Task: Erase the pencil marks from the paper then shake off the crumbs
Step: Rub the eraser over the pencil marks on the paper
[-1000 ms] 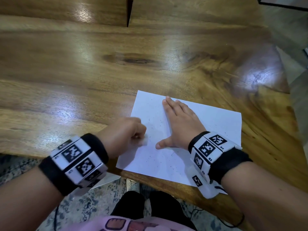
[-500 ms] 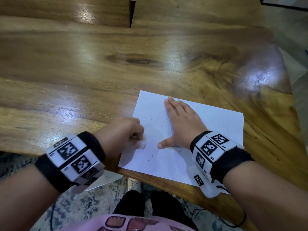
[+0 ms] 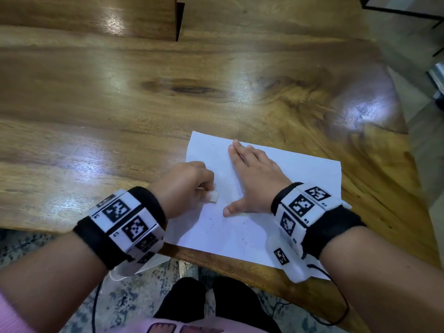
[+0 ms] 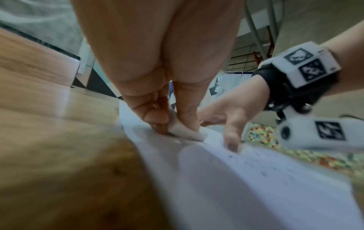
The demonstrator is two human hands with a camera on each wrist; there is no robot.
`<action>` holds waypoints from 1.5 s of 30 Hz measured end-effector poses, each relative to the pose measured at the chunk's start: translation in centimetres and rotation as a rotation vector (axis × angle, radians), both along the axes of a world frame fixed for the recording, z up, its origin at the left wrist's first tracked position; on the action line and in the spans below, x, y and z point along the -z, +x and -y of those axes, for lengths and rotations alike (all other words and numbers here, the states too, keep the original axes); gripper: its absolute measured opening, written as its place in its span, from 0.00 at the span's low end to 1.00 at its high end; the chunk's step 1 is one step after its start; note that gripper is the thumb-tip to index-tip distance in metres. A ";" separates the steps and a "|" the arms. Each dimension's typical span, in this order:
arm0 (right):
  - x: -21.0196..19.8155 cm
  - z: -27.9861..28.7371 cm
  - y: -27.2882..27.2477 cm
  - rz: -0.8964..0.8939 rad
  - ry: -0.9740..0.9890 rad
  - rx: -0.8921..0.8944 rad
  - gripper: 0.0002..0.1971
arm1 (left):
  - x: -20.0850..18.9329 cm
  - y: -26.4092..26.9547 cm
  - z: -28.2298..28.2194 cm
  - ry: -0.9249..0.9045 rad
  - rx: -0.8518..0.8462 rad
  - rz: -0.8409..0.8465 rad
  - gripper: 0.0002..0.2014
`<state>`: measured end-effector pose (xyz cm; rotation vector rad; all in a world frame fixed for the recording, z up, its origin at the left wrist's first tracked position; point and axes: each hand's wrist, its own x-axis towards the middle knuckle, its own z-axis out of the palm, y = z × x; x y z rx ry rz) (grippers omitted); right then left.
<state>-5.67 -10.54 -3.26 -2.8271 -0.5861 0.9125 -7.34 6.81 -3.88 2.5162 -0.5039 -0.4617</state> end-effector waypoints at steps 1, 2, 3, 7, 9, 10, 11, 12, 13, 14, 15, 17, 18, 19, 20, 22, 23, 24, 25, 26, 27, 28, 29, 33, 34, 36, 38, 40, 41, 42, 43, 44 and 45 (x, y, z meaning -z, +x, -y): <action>-0.2 0.2 0.2 -0.019 -0.007 -0.020 0.66 | 0.2 -0.1 0.0 -0.005 0.004 0.011 0.03; -0.4 0.4 0.4 -0.037 -0.014 -0.040 0.66 | 0.3 -0.2 -0.2 -0.009 0.008 0.018 0.02; -0.5 0.6 0.5 -0.044 -0.022 -0.060 0.66 | 0.4 -0.3 -0.3 -0.012 0.008 0.020 0.03; -0.3 0.6 0.4 -0.010 -0.059 -0.104 0.67 | 0.5 -0.3 0.1 -0.020 0.024 0.021 0.07; -0.3 0.6 0.3 -0.004 -0.062 -0.105 0.67 | 0.5 -0.6 0.8 -0.040 0.053 0.016 0.08; -0.2 0.6 0.3 -0.003 -0.062 -0.104 0.67 | 0.5 -0.9 1.0 -0.044 0.059 0.011 0.09; -0.3 0.6 0.3 -0.001 -0.063 -0.104 0.67 | 0.6 -1.2 1.0 -0.054 0.067 0.006 0.10; -0.3 0.6 0.3 0.001 -0.066 -0.105 0.67 | 0.8 -1.6 0.8 -0.066 0.077 -0.003 0.10; -0.3 0.6 0.3 0.005 -0.068 -0.107 0.68 | 0.9 -2.1 0.4 -0.070 0.095 -0.018 0.10; -0.3 0.6 0.2 0.009 -0.067 -0.107 0.68 | 0.9 -2.8 -0.1 -0.062 0.121 -0.043 0.10; -0.3 0.6 0.2 0.008 -0.064 -0.106 0.68 | 0.8 -3.5 -0.6 -0.055 0.148 -0.072 0.10; -0.3 0.6 0.2 0.006 -0.057 -0.097 0.67 | 0.5 -4.6 -1.3 -0.032 0.192 -0.136 0.08; -0.3 0.6 0.2 0.006 -0.056 -0.094 0.68 | 0.3 -4.6 -1.4 -0.024 0.207 -0.157 0.06; -0.4 0.6 0.2 0.006 -0.058 -0.096 0.68 | 0.2 -4.3 -1.2 -0.031 0.209 -0.155 0.05; -0.4 0.6 0.2 0.006 -0.061 -0.098 0.68 | 0.0 -3.6 -0.7 -0.040 0.195 -0.133 0.04; -0.3 0.5 0.2 0.005 -0.059 -0.098 0.68 | -0.1 -1.8 0.8 -0.043 0.133 -0.055 0.05; -0.3 0.5 0.2 0.005 -0.055 -0.096 0.68 | -0.2 -1.2 1.7 -0.046 0.105 -0.023 0.05; -0.3 0.5 0.2 0.006 -0.052 -0.095 0.68 | 0.0 -0.9 2.4 -0.047 0.097 -0.020 0.05; -0.3 0.5 0.2 0.007 -0.050 -0.095 0.68 | 0.1 -1.2 2.8 -0.056 0.114 -0.034 0.05; -0.3 0.5 0.3 0.009 -0.048 -0.094 0.68 | 0.3 -1.9 2.7 -0.065 0.152 -0.067 0.06; -0.2 0.6 0.3 0.011 -0.047 -0.094 0.68 | 0.4 -2.8 2.4 -0.067 0.198 -0.109 0.06; -0.2 0.6 0.3 0.013 -0.047 -0.095 0.68 | 0.4 -3.8 1.9 -0.063 0.232 -0.155 0.07; -0.2 0.6 0.2 0.014 -0.046 -0.097 0.68 | 0.4 -4.3 1.4 -0.061 0.247 -0.186 0.07; -0.1 0.7 0.2 0.024 -0.044 -0.106 0.68 | 0.2 -2.0 1.7 -0.032 0.140 -0.058 0.04; -0.1 0.7 0.2 0.024 -0.044 -0.108 0.68 | 0.1 -1.5 1.9 -0.021 0.111 -0.020 0.04; -0.2 0.7 0.3 0.023 -0.044 -0.111 0.68 | 0.0 -1.9 1.8 -0.018 0.127 -0.021 0.06; -0.1 0.7 0.3 0.026 -0.042 -0.108 0.68 | -0.1 -3.5 1.0 -0.021 0.204 -0.118 0.08; -0.1 0.6 0.3 0.025 -0.041 -0.102 0.68 | -0.3 -3.9 0.6 -0.008 0.244 -0.181 0.05; -0.1 0.6 0.3 0.023 -0.039 -0.100 0.68 | -0.4 -3.4 0.9 0.000 0.237 -0.167 0.04; 0.0 0.6 0.3 0.023 -0.037 -0.097 0.68 | -0.5 -2.6 1.4 0.010 0.220 -0.127 0.03; 0.0 0.6 0.3 0.023 -0.034 -0.096 0.68 | -0.5 -1.9 2.1 0.015 0.195 -0.073 0.02; 0.1 0.6 0.3 0.024 -0.032 -0.098 0.69 | -0.4 -1.5 2.7 0.016 0.169 -0.036 0.02; 0.1 0.6 0.4 0.026 -0.032 -0.101 0.69 | -0.4 -1.3 3.1 0.016 0.160 -0.027 0.03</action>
